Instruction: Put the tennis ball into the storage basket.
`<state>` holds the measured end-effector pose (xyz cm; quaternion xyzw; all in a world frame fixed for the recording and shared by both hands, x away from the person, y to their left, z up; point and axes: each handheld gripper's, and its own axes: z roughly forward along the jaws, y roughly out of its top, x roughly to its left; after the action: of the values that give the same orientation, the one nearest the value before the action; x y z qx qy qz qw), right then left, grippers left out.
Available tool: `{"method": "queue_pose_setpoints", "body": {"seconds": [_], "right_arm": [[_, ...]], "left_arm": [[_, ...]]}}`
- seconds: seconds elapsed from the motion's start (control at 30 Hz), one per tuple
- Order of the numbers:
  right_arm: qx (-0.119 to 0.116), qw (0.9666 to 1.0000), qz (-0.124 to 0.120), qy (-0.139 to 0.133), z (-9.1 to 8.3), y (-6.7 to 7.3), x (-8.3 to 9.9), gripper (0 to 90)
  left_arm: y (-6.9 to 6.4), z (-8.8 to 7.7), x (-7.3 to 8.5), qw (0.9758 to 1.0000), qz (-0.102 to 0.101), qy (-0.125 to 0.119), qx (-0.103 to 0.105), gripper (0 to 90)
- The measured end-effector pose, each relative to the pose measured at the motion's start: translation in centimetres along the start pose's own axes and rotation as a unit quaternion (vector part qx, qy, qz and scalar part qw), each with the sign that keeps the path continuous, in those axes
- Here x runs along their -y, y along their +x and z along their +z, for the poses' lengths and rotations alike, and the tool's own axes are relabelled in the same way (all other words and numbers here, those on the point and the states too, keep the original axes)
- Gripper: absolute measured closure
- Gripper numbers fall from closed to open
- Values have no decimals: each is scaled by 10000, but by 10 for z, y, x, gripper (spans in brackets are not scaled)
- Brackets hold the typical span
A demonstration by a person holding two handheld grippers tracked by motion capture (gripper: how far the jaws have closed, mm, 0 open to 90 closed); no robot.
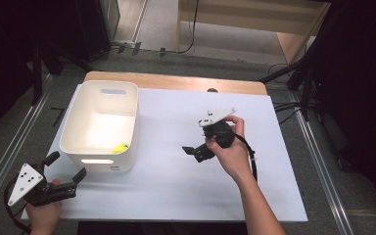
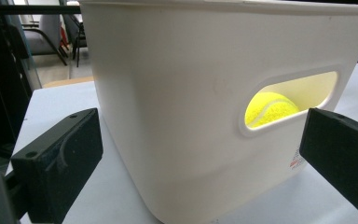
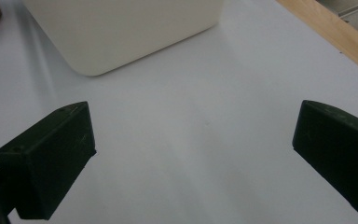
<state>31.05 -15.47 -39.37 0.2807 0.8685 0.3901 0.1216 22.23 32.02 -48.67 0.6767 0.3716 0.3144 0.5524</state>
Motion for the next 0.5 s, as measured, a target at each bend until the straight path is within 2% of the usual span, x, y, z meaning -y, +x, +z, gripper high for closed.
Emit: {"method": "queue_pose_setpoints", "body": {"seconds": [0.5], "right_arm": [[181, 9986, 330, -375, -19, -4, 49, 0]], "left_arm": [[1, -1, 0, 10000, -9, -16, 12, 0]]}}
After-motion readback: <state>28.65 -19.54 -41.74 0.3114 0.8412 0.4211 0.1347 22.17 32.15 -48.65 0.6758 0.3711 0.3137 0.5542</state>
